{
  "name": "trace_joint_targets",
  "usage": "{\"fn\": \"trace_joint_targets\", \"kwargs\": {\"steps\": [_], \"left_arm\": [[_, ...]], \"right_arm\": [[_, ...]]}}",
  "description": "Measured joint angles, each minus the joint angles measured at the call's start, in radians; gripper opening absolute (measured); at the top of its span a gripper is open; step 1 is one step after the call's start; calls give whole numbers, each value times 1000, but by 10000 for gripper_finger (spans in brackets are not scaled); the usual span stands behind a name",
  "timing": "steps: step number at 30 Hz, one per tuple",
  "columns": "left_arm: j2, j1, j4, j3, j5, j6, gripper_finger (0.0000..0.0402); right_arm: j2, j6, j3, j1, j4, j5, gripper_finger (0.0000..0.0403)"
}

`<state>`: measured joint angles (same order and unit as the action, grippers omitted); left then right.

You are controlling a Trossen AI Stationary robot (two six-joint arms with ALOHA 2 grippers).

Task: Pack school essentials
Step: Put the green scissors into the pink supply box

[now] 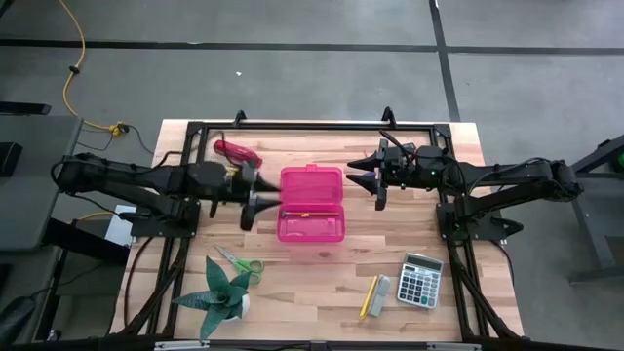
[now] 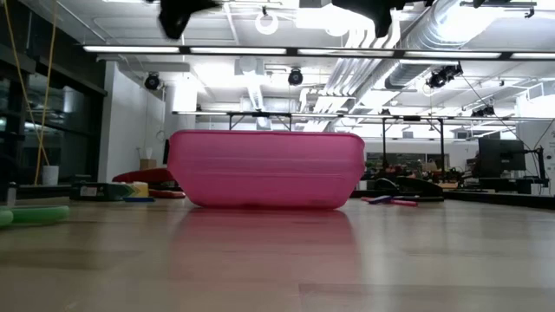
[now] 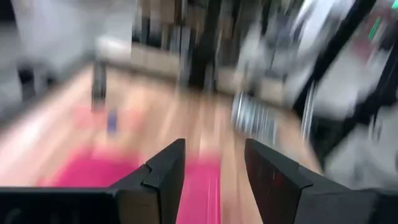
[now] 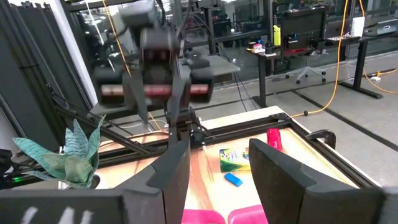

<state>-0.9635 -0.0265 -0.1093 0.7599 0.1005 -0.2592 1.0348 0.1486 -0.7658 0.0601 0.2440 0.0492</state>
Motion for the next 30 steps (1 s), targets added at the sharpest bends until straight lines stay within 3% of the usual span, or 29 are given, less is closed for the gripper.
{"fn": "trace_joint_targets", "kwargs": {"steps": [5,10,14,20,30], "left_arm": [[-67,51,-436,16,-53,-92,154],[-201,89,-654,2,-114,-138,154],[-308,121,-651,-23,-144,-126,154],[-389,178,-432,-72,-259,-208,154],[-507,279,-340,-79,-242,-270,154]], "right_arm": [[0,0,0,0,-1,0,158],[0,0,0,0,-20,0,158],[0,0,0,0,-30,0,158],[0,0,0,0,-32,0,158],[0,0,0,0,-54,0,158]]}}
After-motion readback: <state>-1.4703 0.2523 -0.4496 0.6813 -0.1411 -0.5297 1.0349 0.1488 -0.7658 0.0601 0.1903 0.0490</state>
